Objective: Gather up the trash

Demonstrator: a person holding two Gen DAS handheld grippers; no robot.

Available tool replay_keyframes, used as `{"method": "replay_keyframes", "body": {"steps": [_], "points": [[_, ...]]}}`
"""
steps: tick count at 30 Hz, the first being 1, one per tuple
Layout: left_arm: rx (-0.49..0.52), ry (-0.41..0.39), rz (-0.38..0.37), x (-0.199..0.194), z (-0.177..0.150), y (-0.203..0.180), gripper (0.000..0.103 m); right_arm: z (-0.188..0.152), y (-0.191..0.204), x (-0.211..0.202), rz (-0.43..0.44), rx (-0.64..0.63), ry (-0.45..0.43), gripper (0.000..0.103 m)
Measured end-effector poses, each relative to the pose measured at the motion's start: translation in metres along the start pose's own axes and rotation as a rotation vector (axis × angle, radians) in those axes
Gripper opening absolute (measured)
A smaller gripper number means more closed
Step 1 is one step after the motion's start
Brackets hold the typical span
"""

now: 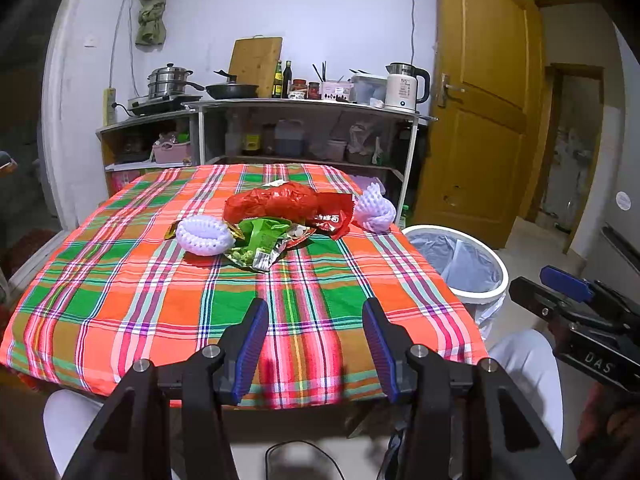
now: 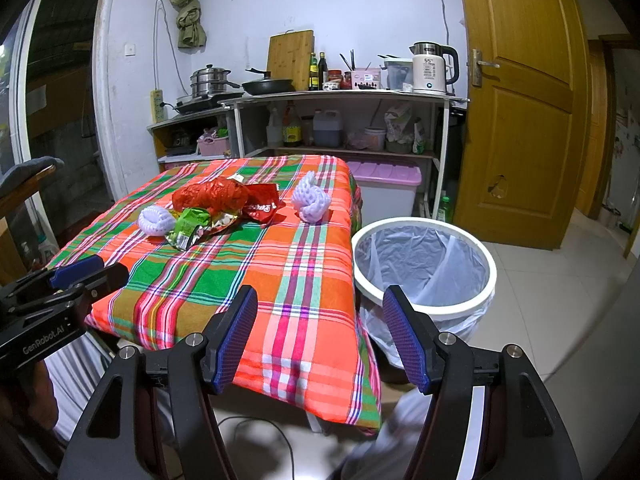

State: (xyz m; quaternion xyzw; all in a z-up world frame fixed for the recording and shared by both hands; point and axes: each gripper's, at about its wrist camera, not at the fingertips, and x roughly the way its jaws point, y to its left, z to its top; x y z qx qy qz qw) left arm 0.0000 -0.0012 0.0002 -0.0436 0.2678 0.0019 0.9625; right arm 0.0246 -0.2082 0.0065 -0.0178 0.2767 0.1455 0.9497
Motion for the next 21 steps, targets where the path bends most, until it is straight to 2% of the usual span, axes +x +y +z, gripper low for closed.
{"method": "replay_keyframes", "body": {"steps": [21], "points": [[-0.002,0.000,-0.001,0.0002,-0.0004,-0.0004,0.048,-0.0013,0.0020,0.0033,0.000,0.001,0.007,0.066]]}}
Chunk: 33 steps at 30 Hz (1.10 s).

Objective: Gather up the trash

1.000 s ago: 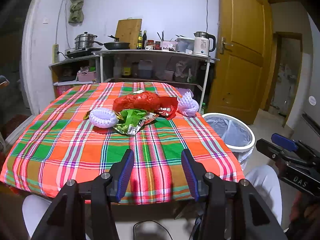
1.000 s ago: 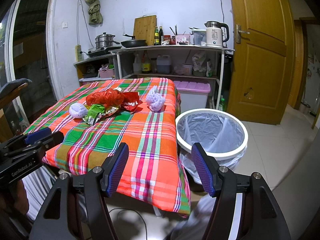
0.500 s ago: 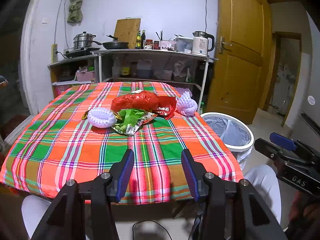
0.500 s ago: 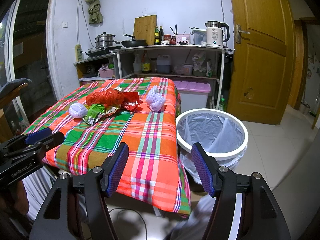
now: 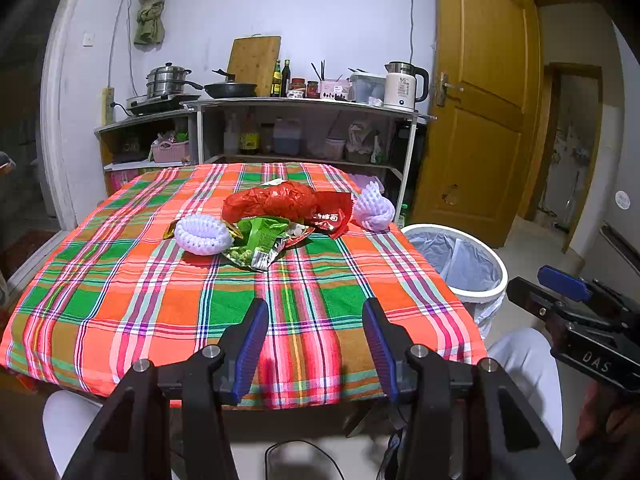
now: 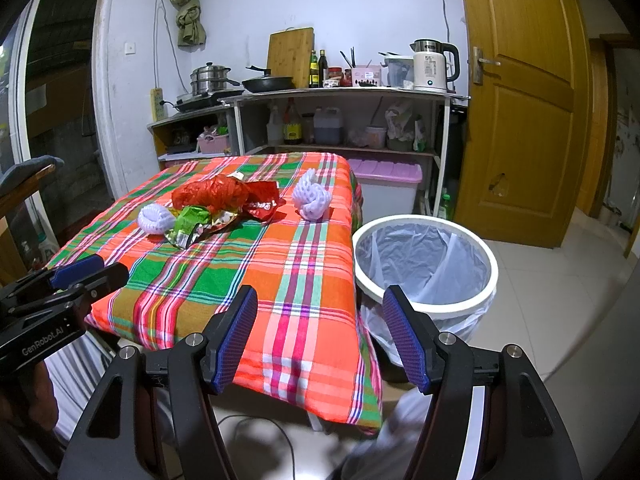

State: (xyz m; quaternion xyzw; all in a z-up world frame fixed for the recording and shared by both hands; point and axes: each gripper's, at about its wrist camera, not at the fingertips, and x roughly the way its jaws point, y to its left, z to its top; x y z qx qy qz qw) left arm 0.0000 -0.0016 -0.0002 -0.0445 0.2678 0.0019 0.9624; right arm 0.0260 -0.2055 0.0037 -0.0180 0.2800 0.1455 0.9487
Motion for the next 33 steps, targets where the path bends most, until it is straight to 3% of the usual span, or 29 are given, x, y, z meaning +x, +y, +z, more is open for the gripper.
{"method": "replay_keyframes", "body": {"steps": [15,33], "points": [[0.001,0.025,-0.006,0.014,0.000,0.005,0.048,0.001,0.003,0.006,0.014,-0.015,0.011,0.066],[-0.045,0.061,0.018,0.056,0.023,0.044,0.048,0.034,0.015,0.060,0.083,-0.061,0.053,0.066]]}}
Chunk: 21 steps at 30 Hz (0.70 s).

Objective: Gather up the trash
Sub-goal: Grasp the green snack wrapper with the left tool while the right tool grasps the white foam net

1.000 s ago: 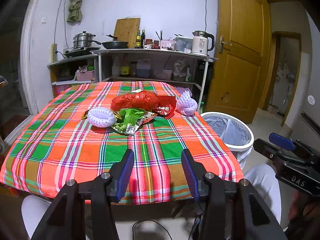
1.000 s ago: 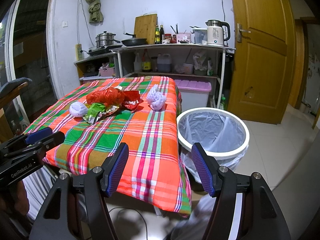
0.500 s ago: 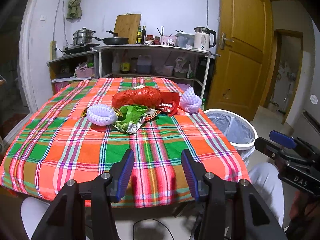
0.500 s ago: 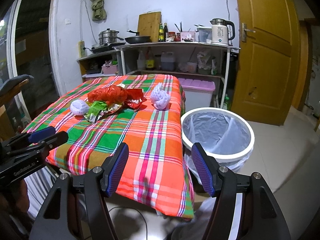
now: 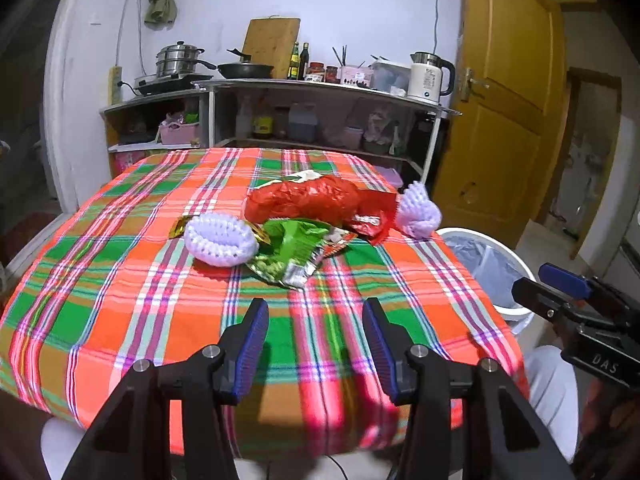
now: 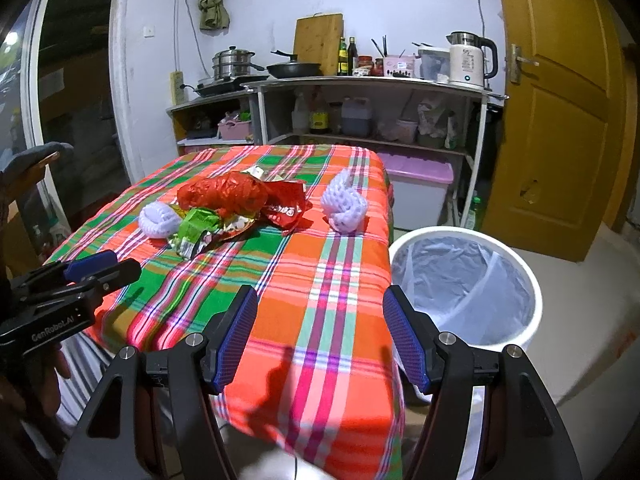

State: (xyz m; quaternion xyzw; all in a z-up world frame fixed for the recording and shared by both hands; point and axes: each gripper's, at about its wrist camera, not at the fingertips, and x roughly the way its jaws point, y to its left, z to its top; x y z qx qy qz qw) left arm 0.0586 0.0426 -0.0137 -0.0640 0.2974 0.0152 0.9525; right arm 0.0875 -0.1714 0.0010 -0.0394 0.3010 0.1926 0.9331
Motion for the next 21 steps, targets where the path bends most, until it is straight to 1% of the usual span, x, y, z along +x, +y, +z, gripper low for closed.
{"method": "replay_keyframes", "body": {"steps": [7,15,21], "points": [[0.023,0.034,-0.008,0.030,0.017,0.005,0.048,0.018,-0.003,0.028,0.011,-0.015,0.019,0.066],[0.023,0.061,-0.018,0.061,0.034,0.013,0.048,0.043,-0.015,0.071,0.035,-0.021,0.071,0.066],[0.028,0.094,-0.024,0.084,0.045,0.016,0.048,0.061,-0.027,0.100,0.040,-0.026,0.094,0.066]]}}
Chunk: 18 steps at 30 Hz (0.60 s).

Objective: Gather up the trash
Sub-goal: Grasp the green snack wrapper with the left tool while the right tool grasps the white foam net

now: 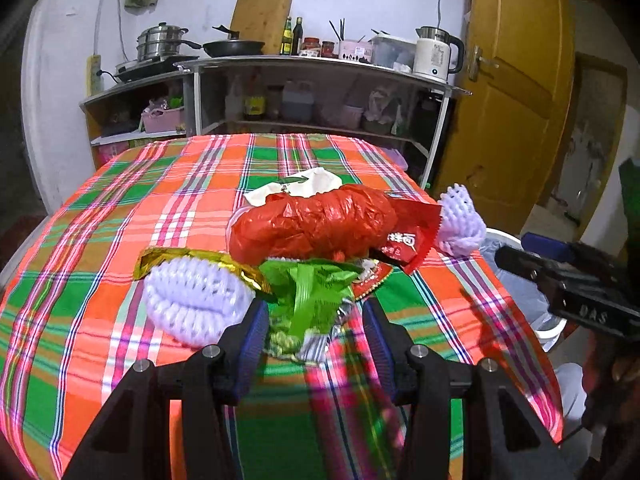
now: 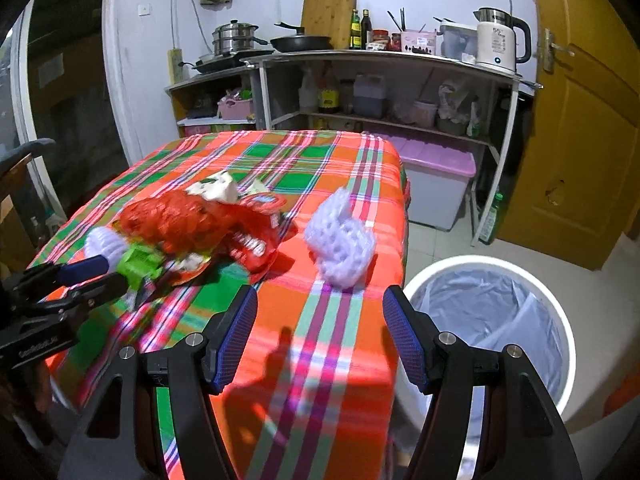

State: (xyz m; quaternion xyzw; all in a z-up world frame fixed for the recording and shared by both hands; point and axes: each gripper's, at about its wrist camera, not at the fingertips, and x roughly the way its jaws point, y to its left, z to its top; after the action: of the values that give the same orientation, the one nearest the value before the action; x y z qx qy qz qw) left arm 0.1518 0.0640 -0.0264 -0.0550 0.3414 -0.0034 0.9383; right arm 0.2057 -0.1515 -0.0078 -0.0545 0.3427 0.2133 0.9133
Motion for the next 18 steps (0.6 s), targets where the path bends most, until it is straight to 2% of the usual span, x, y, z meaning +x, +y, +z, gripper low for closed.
{"method": "replay_keyframes", "body": {"steps": [8,14,17,18], "points": [[0.027,0.046,-0.008,0.023,0.008,-0.002,0.048,0.024,-0.023,0.044,0.033,0.011,0.061,0.066],[0.036,0.070,-0.019,0.034,0.008,-0.002,0.047,0.031,-0.024,0.065,0.062,0.017,0.095,0.065],[0.040,0.074,-0.015,0.035,0.007,-0.002,0.041,0.032,-0.025,0.073,0.082,0.024,0.115,0.047],[0.042,0.075,-0.016,0.035,0.007,-0.003,0.039,0.032,-0.026,0.074,0.083,0.027,0.118,0.046]]}}
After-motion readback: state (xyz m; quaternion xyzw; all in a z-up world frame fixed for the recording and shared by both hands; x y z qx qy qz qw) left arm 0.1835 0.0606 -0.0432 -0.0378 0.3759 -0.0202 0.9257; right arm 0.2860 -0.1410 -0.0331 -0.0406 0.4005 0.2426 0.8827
